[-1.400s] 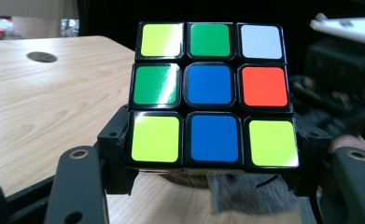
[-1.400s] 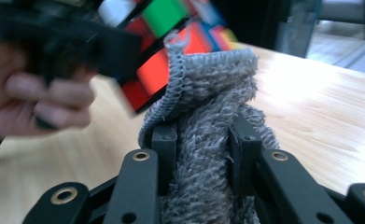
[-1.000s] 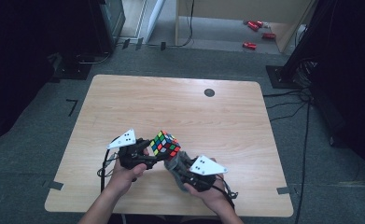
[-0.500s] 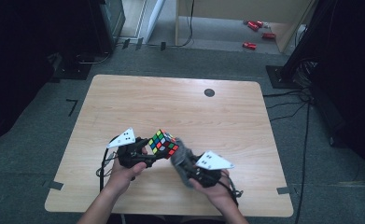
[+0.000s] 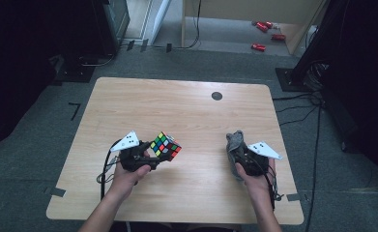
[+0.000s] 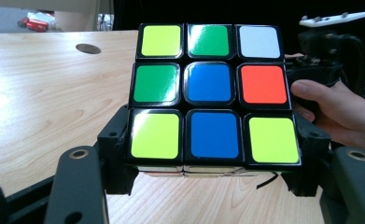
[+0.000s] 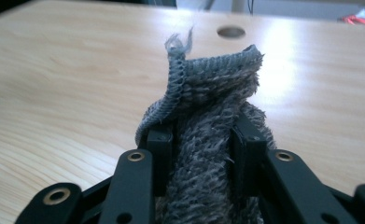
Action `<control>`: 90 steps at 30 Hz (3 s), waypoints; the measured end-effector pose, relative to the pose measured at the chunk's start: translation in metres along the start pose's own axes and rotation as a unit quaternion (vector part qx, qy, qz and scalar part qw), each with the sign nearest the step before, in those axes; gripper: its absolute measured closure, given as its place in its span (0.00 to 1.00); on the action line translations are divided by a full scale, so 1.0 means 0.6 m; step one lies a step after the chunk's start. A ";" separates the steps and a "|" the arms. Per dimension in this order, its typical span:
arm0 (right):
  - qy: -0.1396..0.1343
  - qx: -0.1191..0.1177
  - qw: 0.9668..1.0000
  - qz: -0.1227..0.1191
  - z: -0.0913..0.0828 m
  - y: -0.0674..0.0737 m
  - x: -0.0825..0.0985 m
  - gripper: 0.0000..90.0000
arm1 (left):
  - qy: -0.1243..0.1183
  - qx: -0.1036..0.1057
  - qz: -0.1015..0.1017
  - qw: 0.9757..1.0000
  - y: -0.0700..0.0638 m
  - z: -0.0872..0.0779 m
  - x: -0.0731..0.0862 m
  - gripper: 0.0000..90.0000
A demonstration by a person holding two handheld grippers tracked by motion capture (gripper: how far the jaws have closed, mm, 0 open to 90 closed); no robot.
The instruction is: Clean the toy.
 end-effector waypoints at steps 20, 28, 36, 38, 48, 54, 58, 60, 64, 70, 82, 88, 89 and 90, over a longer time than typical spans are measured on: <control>0.056 -0.042 0.997 0.022 0.045 -0.031 0.021 0.47 | 0.011 -0.031 -0.034 0.999 0.019 -0.002 0.002 0.38; 0.043 -0.057 0.997 0.020 0.026 -0.047 0.011 0.28 | 0.006 -0.036 -0.048 0.998 0.020 -0.008 -0.002 0.38; -0.039 -0.093 0.995 -0.006 -0.007 -0.020 -0.015 0.24 | 0.006 -0.036 -0.046 0.998 0.017 -0.008 -0.005 0.38; -0.051 -0.103 0.993 -0.028 -0.012 0.000 -0.019 0.24 | 0.006 -0.034 -0.047 0.998 0.017 -0.008 -0.006 0.38; -0.085 -0.167 0.975 -0.119 -0.018 0.099 -0.024 0.25 | 0.016 -0.019 -0.048 0.999 0.002 0.004 -0.012 0.38; -0.091 -0.201 0.964 -0.151 -0.009 0.148 -0.017 0.23 | 0.024 -0.012 -0.047 0.999 -0.012 0.009 -0.019 0.38; -0.095 -0.207 0.958 -0.172 -0.003 0.169 -0.009 0.23 | 0.029 0.000 -0.050 0.998 -0.017 0.015 -0.020 0.38; -0.095 -0.206 0.956 -0.184 0.000 0.179 -0.006 0.22 | 0.033 0.006 -0.049 0.998 -0.020 0.019 -0.019 0.38; -0.102 -0.199 0.954 -0.201 0.003 0.195 -0.001 0.21 | 0.039 0.017 -0.049 0.998 -0.028 0.026 -0.020 0.38; -0.108 -0.187 0.951 -0.223 0.006 0.211 0.005 0.20 | 0.052 0.036 -0.057 0.996 -0.039 0.037 -0.020 0.38; -0.122 -0.157 0.950 -0.241 0.012 0.224 0.013 0.25 | 0.075 0.066 -0.081 0.992 -0.054 0.056 -0.018 0.38; -0.140 -0.124 0.951 -0.245 0.012 0.226 0.017 0.37 | 0.080 0.072 -0.092 0.990 -0.050 0.059 -0.018 0.37; -0.139 -0.122 0.951 -0.247 0.012 0.226 0.017 0.38 | 0.079 0.077 -0.092 0.990 -0.049 0.059 -0.017 0.36; -0.137 -0.120 0.952 -0.247 0.013 0.225 0.017 0.38 | 0.078 0.082 -0.090 0.990 -0.048 0.059 -0.017 0.34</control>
Point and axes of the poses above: each handheld gripper's, and its own axes: z roughly forward along the jaws, x roughly out of its underside, y roughly to its left, the point moved 2 cm from there along z, roughly forward along the jaws, and after that the axes turned 13 degrees about y, right-handed, at the moved point
